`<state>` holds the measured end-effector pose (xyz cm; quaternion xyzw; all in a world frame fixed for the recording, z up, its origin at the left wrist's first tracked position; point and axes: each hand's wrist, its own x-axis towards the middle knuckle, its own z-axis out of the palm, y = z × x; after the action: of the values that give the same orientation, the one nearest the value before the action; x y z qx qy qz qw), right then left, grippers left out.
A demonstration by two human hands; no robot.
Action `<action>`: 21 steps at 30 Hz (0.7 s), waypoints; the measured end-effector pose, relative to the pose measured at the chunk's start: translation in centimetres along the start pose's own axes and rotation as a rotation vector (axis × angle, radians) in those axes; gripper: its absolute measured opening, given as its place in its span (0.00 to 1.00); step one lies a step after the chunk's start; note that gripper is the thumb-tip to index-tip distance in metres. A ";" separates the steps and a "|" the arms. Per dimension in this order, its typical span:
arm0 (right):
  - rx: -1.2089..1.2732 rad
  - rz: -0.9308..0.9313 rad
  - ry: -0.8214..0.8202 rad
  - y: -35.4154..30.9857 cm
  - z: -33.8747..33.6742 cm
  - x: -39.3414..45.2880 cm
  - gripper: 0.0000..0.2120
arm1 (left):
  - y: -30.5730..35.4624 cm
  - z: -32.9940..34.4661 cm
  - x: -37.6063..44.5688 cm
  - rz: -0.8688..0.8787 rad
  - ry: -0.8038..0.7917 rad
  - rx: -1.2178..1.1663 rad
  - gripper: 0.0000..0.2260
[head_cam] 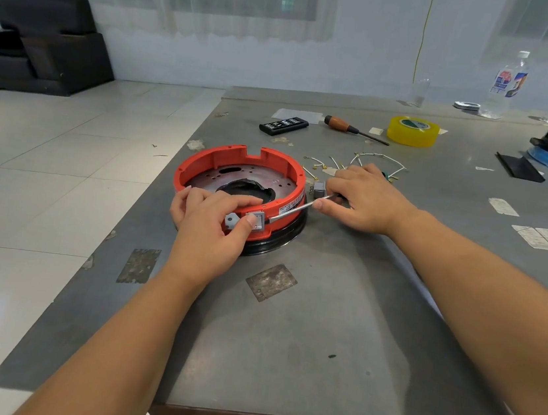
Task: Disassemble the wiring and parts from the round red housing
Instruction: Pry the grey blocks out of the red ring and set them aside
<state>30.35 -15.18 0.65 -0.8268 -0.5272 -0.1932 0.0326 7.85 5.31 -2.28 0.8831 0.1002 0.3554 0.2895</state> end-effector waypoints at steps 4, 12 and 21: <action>-0.011 0.008 -0.017 -0.2 -0.3 -0.2 0.34 | 0.0 0.0 0.0 0.001 0.003 -0.004 0.10; -0.215 0.131 0.057 -1.7 -2.0 -3.0 0.33 | 0.3 0.1 -0.2 0.008 0.037 0.019 0.14; -0.226 0.218 0.089 -3.3 -2.1 -4.4 0.31 | 0.5 -0.2 -0.2 0.005 0.018 0.026 0.15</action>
<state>25.22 -18.05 0.49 -0.8680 -0.4074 -0.2832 -0.0167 7.55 4.92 -2.05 0.8838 0.1054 0.3626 0.2761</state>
